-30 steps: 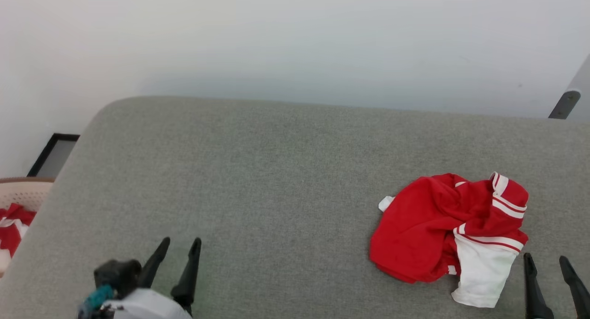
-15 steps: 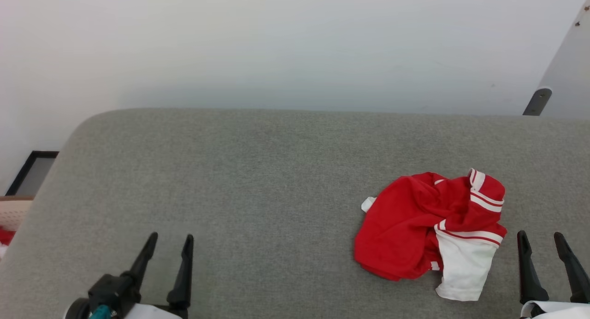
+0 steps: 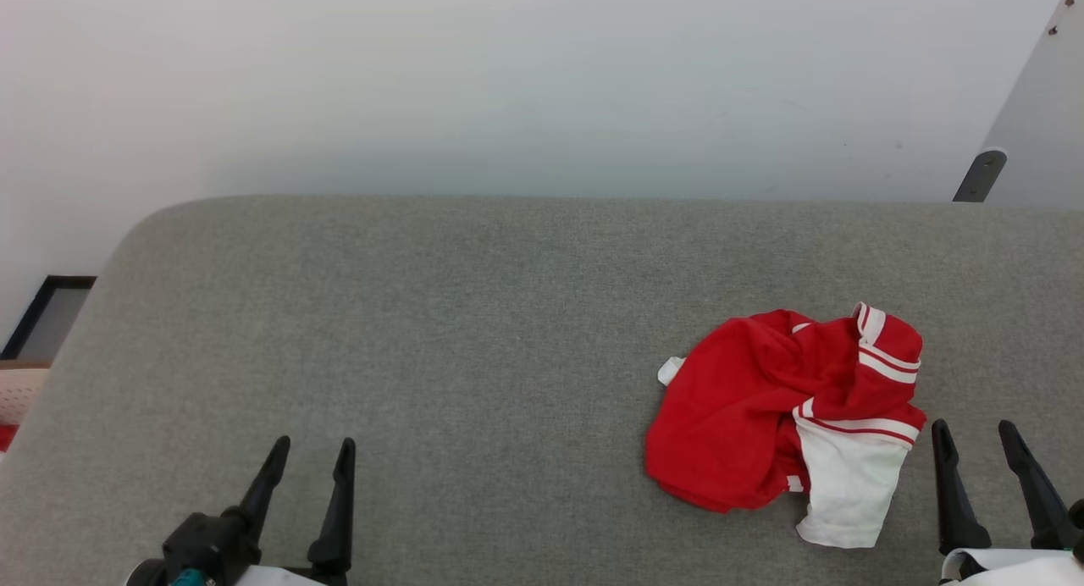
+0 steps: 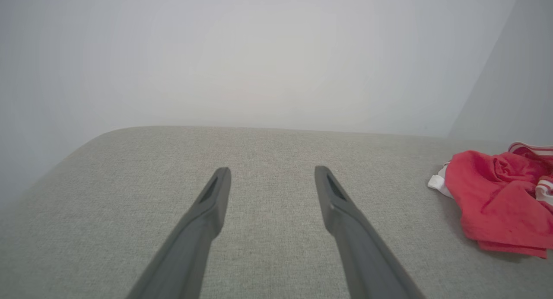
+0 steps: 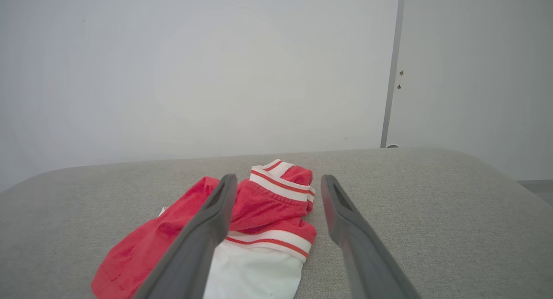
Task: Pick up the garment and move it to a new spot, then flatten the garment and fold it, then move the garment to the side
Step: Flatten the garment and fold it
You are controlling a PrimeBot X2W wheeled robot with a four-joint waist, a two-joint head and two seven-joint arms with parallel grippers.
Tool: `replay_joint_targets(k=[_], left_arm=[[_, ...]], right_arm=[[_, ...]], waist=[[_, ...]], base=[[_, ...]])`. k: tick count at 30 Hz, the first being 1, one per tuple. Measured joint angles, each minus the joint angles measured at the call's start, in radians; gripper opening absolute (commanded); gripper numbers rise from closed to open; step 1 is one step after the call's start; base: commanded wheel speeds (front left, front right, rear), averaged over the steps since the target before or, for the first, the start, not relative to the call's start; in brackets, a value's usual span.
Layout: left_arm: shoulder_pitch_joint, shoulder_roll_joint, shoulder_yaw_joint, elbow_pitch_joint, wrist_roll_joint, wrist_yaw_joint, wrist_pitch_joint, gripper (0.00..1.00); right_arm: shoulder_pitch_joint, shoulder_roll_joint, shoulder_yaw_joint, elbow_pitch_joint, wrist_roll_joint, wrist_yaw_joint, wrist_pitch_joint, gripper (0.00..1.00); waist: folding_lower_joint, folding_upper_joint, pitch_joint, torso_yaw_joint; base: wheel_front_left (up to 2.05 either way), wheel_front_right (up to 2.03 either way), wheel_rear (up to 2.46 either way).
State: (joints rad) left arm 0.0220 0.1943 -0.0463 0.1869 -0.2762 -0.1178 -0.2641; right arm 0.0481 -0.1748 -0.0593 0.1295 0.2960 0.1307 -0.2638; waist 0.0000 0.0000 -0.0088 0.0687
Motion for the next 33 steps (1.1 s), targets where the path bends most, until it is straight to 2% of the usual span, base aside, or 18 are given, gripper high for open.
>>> replay_joint_targets(k=[7, 10, 12, 14, 18, 21, 23, 26, 33], left_arm=[[0.009, -0.016, 0.015, 0.002, 0.015, -0.007, 0.0, 1.0], [0.014, -0.028, 0.018, 0.0, 0.017, -0.007, 0.0, 1.0], [0.022, -0.036, 0.018, 0.002, 0.02, -0.007, 0.0, 1.0], [0.025, -0.043, 0.022, 0.005, 0.021, -0.008, 0.0, 1.0], [0.025, -0.062, 0.034, 0.012, 0.021, -0.01, 0.0, 1.0], [0.019, -0.076, 0.032, 0.019, 0.023, -0.01, 0.0, 1.0], [0.008, -0.087, 0.032, 0.021, 0.023, -0.01, 0.0, 1.0], [-0.015, -0.096, 0.019, 0.023, 0.023, -0.01, 0.0, 1.0], [-0.046, -0.109, 0.016, 0.027, 0.017, -0.01, 0.0, 1.0]], right_arm=[[-0.002, -0.003, 0.029, 0.003, 0.0, 0.0, 0.0, 1.0], [-0.003, -0.025, 0.063, 0.01, -0.015, 0.0, 0.026, 1.0], [-0.004, -0.055, 0.109, 0.007, -0.033, 0.0, 0.083, 1.0], [-0.015, -0.091, 0.177, -0.011, -0.036, 0.0, 0.187, 1.0], [-0.034, -0.239, 0.382, -0.069, -0.006, 0.001, 0.493, 1.0], [-0.06, -0.344, 0.478, -0.138, 0.061, 0.001, 0.664, 1.0], [-0.086, -0.382, 0.495, -0.171, 0.092, 0.001, 0.722, 1.0], [-0.121, -0.456, 0.523, -0.191, 0.067, 0.001, 0.77, 1.0], [-0.162, -0.489, 0.556, -0.185, 0.0, 0.001, 0.789, 1.0]], waist=[[0.0, 0.0, -0.005, -0.001], [0.0, 0.0, -0.004, -0.002], [0.0, 0.0, -0.002, -0.002], [0.0, 0.0, 0.003, -0.003], [0.0, 0.0, 0.027, -0.005], [0.0, 0.0, 0.048, -0.004], [0.0, 0.0, 0.064, -0.001], [0.0, 0.0, 0.091, 0.007], [0.0, 0.0, 0.153, 0.031]], base=[[0.0, 0.0, 0.0], [0.0, 0.0, 0.0], [0.0, 0.0, 0.0], [0.0, 0.0, 0.0], [0.0, 0.0, 0.0], [0.0, 0.0, 0.0], [0.0, 0.0, 0.0], [0.0, 0.0, 0.0], [0.0, 0.0, 0.0]])
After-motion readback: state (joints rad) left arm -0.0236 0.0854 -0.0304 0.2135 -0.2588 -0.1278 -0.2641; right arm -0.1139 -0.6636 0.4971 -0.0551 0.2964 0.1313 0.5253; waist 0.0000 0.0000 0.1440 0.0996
